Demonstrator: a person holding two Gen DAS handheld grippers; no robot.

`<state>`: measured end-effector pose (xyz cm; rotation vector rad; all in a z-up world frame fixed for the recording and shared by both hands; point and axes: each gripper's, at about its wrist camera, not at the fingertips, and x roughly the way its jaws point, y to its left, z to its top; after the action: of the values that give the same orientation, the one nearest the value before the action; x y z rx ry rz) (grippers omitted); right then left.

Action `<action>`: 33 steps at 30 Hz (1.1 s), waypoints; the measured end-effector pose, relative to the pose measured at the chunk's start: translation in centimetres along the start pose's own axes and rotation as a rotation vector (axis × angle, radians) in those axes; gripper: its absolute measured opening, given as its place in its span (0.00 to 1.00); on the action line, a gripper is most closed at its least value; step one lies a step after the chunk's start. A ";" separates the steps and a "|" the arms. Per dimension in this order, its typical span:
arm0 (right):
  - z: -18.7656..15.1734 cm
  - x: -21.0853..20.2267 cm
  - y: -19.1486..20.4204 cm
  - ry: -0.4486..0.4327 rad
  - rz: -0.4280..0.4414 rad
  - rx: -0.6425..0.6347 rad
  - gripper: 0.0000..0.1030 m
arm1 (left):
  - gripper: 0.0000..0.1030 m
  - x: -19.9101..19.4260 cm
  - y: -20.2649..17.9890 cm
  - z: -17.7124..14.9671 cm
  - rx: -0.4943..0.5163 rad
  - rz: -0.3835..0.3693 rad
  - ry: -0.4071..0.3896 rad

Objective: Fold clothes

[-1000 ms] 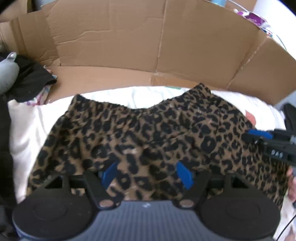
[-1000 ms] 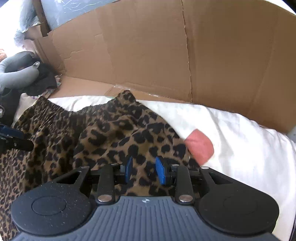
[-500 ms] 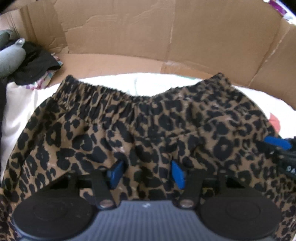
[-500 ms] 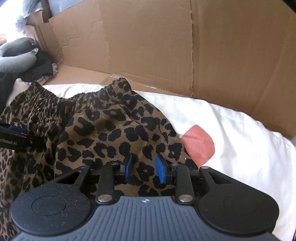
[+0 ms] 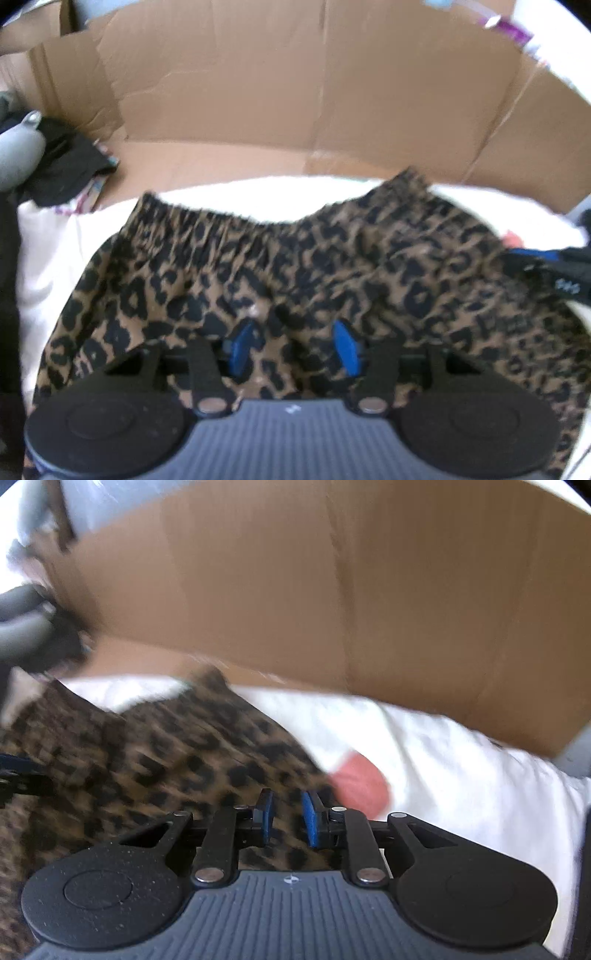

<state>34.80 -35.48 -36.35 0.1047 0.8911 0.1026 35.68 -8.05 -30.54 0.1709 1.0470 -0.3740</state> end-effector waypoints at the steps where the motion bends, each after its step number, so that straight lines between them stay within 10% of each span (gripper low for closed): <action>1: 0.2 -0.3 0.6 -0.013 0.008 -0.010 0.23 | 0.37 -0.2 0.0 0.2 0.002 -0.008 -0.006; 10: 1.4 1.7 5.5 -0.012 0.114 -0.107 0.23 | 0.14 1.2 -2.3 1.7 0.023 -0.177 -0.048; 20: 1.2 5.3 4.3 0.053 0.032 -0.076 0.22 | 0.05 6.0 -1.5 1.4 0.008 -0.126 0.010; 33: 1.8 1.8 3.9 0.021 0.010 -0.013 0.29 | 0.29 0.7 0.9 2.2 -0.003 -0.203 0.010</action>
<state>37.10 -31.49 -36.07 0.0963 0.9104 0.1185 38.12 -8.08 -30.13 0.0632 1.0778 -0.5553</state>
